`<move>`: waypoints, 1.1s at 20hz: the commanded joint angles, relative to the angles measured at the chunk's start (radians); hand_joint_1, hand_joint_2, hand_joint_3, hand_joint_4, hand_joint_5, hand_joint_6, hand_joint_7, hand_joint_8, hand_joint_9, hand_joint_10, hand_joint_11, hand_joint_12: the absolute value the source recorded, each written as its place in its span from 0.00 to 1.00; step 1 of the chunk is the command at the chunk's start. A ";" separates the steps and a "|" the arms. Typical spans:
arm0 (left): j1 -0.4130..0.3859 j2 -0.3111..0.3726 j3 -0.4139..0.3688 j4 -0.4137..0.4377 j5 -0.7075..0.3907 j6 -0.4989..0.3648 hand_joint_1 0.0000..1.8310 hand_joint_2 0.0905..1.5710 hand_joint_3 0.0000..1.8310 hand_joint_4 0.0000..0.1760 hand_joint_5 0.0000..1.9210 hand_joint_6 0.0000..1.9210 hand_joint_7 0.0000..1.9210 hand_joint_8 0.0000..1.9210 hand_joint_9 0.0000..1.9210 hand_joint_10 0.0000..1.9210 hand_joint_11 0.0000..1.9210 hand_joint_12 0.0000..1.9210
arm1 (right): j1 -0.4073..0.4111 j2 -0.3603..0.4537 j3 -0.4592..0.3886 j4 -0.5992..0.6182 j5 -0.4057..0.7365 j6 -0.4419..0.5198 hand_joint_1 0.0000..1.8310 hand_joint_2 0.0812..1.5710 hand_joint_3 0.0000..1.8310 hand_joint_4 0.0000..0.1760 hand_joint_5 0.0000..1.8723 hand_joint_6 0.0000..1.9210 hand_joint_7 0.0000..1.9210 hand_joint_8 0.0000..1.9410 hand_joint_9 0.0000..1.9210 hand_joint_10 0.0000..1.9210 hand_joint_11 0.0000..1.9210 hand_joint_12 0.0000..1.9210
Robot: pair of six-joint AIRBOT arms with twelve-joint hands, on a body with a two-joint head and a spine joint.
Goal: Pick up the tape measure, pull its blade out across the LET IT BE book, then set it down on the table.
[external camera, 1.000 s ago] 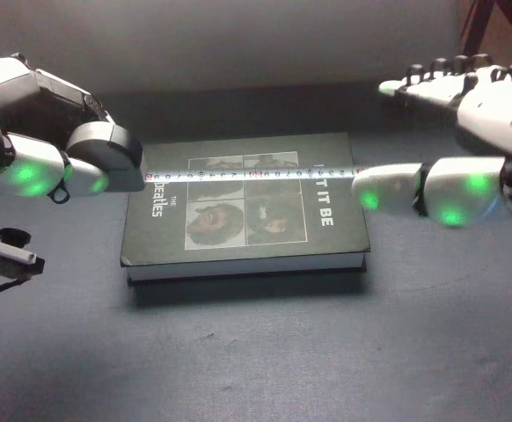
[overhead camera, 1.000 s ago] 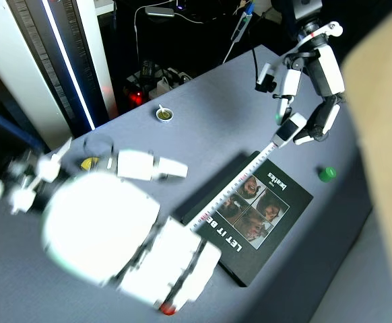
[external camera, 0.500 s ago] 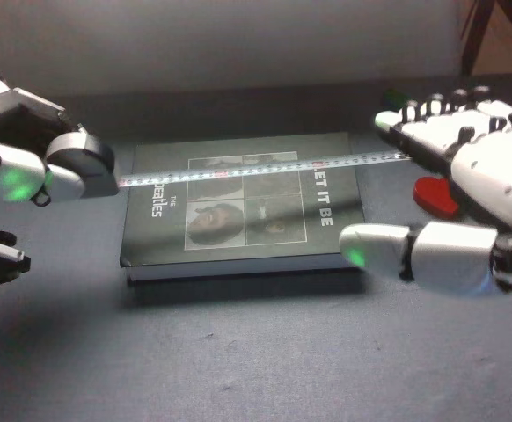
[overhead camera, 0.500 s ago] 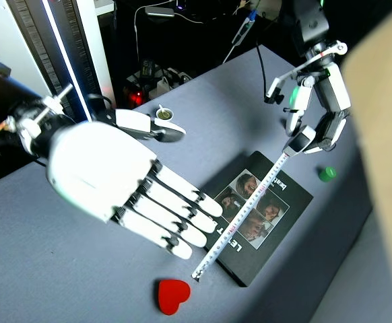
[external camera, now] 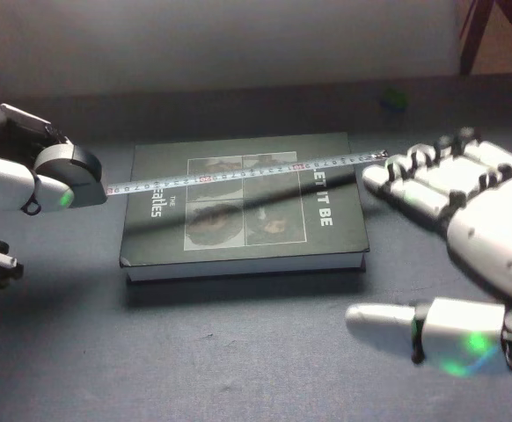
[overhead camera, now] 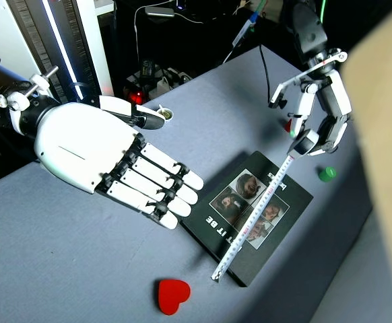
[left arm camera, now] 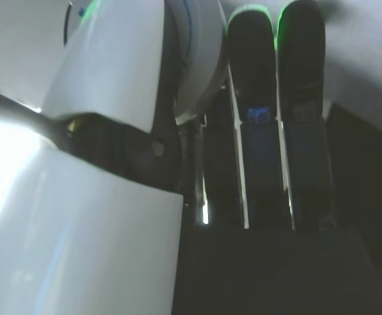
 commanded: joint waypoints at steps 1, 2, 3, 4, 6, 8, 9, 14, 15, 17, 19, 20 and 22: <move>-0.003 -0.005 0.011 0.011 -0.091 -0.016 0.75 0.68 0.00 0.00 0.46 0.55 0.58 0.33 0.52 0.58 0.45 0.52 | -0.002 0.007 -0.012 -0.083 -0.066 0.016 0.00 0.61 0.00 0.00 0.07 0.00 0.07 0.00 0.05 0.00 0.00 0.32; 0.000 -0.006 0.014 0.012 -0.092 -0.018 0.75 0.68 0.00 0.00 0.46 0.55 0.58 0.33 0.52 0.58 0.45 0.52 | -0.020 0.010 -0.020 -0.084 -0.067 0.016 0.00 0.61 0.00 0.00 0.07 0.00 0.07 0.00 0.05 0.00 0.00 0.32; 0.006 -0.007 0.018 0.014 -0.092 -0.028 0.75 0.68 0.00 0.00 0.44 0.56 0.58 0.35 0.51 0.59 0.44 0.53 | -0.041 0.010 -0.027 -0.085 -0.075 0.013 0.00 0.62 0.00 0.00 0.07 0.00 0.07 0.00 0.05 0.00 0.00 0.31; 0.012 -0.009 0.023 0.024 -0.093 -0.046 0.75 0.68 0.00 0.00 0.45 0.55 0.59 0.34 0.51 0.58 0.44 0.53 | -0.058 0.009 -0.030 -0.097 -0.086 0.013 0.00 0.62 0.00 0.00 0.07 0.00 0.07 0.00 0.05 0.00 0.00 0.31; 0.024 -0.014 0.031 0.045 -0.100 -0.079 0.75 0.68 0.00 0.00 0.45 0.55 0.59 0.34 0.51 0.58 0.44 0.53 | -0.089 -0.001 -0.040 -0.113 -0.142 0.023 0.00 0.62 0.00 0.00 0.07 0.00 0.08 0.00 0.06 0.00 0.00 0.32; 0.036 -0.017 0.040 0.068 -0.103 -0.113 0.75 0.68 0.00 0.00 0.45 0.55 0.59 0.34 0.51 0.58 0.44 0.53 | -0.099 0.009 -0.066 -0.113 -0.146 0.023 0.00 0.62 0.00 0.00 0.08 0.00 0.08 0.00 0.06 0.00 0.00 0.33; 0.047 -0.017 0.045 0.085 -0.106 -0.138 0.75 0.68 0.00 0.00 0.45 0.55 0.59 0.34 0.51 0.58 0.44 0.53 | -0.105 0.012 -0.077 -0.113 -0.149 0.023 0.00 0.62 0.00 0.00 0.08 0.00 0.08 0.00 0.06 0.00 0.00 0.33; 0.074 -0.017 0.064 0.118 -0.109 -0.191 0.75 0.67 0.00 0.00 0.46 0.55 0.59 0.32 0.52 0.57 0.45 0.53 | -0.128 0.011 -0.091 -0.113 -0.145 0.010 0.00 0.62 0.00 0.00 0.07 0.00 0.08 0.00 0.06 0.00 0.00 0.33; 0.074 -0.017 0.067 0.122 -0.109 -0.196 0.75 0.67 0.00 0.00 0.46 0.55 0.59 0.32 0.52 0.57 0.46 0.53 | -0.131 0.011 -0.092 -0.113 -0.145 0.008 0.00 0.62 0.00 0.00 0.07 0.00 0.08 0.00 0.06 0.00 0.00 0.33; 0.085 -0.018 0.075 0.149 -0.109 -0.226 0.75 0.67 0.00 0.00 0.46 0.55 0.59 0.32 0.52 0.57 0.45 0.52 | -0.138 0.008 -0.092 -0.114 -0.150 0.004 0.00 0.62 0.00 0.00 0.07 0.00 0.08 0.00 0.06 0.00 0.00 0.32; 0.095 -0.018 0.080 0.162 -0.110 -0.239 0.75 0.67 0.00 0.00 0.46 0.55 0.59 0.33 0.52 0.58 0.45 0.52 | -0.141 0.007 -0.094 -0.114 -0.152 0.002 0.00 0.62 0.00 0.00 0.07 0.00 0.08 0.00 0.06 0.00 0.00 0.33; 0.097 -0.018 0.082 0.162 -0.111 -0.240 0.75 0.67 0.00 0.00 0.46 0.55 0.59 0.33 0.52 0.58 0.45 0.52 | -0.142 0.006 -0.094 -0.114 -0.152 0.001 0.00 0.62 0.00 0.00 0.07 0.00 0.08 0.00 0.06 0.00 0.00 0.34; 0.099 -0.019 0.082 0.162 -0.112 -0.245 0.75 0.67 0.00 0.00 0.46 0.55 0.59 0.33 0.52 0.58 0.45 0.52 | -0.143 0.005 -0.094 -0.114 -0.152 0.001 0.00 0.63 0.00 0.00 0.07 0.00 0.08 0.00 0.06 0.00 0.00 0.35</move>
